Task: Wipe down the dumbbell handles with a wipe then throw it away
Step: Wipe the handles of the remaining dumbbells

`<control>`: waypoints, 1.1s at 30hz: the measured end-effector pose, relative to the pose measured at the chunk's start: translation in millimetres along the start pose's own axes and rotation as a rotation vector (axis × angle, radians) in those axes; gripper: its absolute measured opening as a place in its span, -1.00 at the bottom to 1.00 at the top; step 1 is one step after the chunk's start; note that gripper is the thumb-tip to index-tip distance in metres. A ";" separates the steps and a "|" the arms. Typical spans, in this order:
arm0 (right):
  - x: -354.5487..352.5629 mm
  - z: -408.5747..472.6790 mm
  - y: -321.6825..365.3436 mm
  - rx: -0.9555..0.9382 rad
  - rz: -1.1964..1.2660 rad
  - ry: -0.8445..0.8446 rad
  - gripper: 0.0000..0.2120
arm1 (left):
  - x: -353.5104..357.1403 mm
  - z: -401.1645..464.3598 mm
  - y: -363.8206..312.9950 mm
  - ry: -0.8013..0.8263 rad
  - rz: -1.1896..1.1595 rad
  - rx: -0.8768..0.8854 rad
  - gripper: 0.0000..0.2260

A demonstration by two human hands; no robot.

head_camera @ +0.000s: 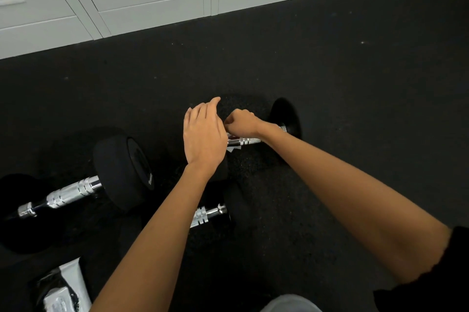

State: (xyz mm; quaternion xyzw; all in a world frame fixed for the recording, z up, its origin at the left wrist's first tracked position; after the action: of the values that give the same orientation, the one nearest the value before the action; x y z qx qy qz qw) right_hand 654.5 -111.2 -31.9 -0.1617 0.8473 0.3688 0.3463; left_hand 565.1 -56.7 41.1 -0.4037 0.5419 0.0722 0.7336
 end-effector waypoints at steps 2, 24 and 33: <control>5.0 4.8 -2.5 0.032 -0.018 0.052 -0.73 | -0.3 -0.3 -0.5 -0.007 0.008 0.006 -0.64; 14.2 -92.9 13.8 -0.536 -0.265 -0.637 -0.61 | -1.2 -2.0 -3.3 0.032 0.054 0.014 -0.64; 8.6 -111.0 2.1 -0.577 -0.341 -0.606 -0.56 | -8.4 -5.3 -17.2 -0.011 0.157 0.116 -0.58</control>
State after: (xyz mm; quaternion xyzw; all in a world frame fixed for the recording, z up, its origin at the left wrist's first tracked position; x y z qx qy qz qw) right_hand 595.4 -191.7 17.4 -0.2737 0.5314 0.5585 0.5752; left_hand 567.2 -68.8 56.6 -0.3166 0.5712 0.1002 0.7506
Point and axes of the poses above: each hand's wrist, its own z-axis towards the middle knuckle, its own x-axis out of the palm, y = z × x, the point moved 9 cm from there along z, towards the middle knuckle, and after that the axes turned 8 degrees about -x, right-handed, at the moved point
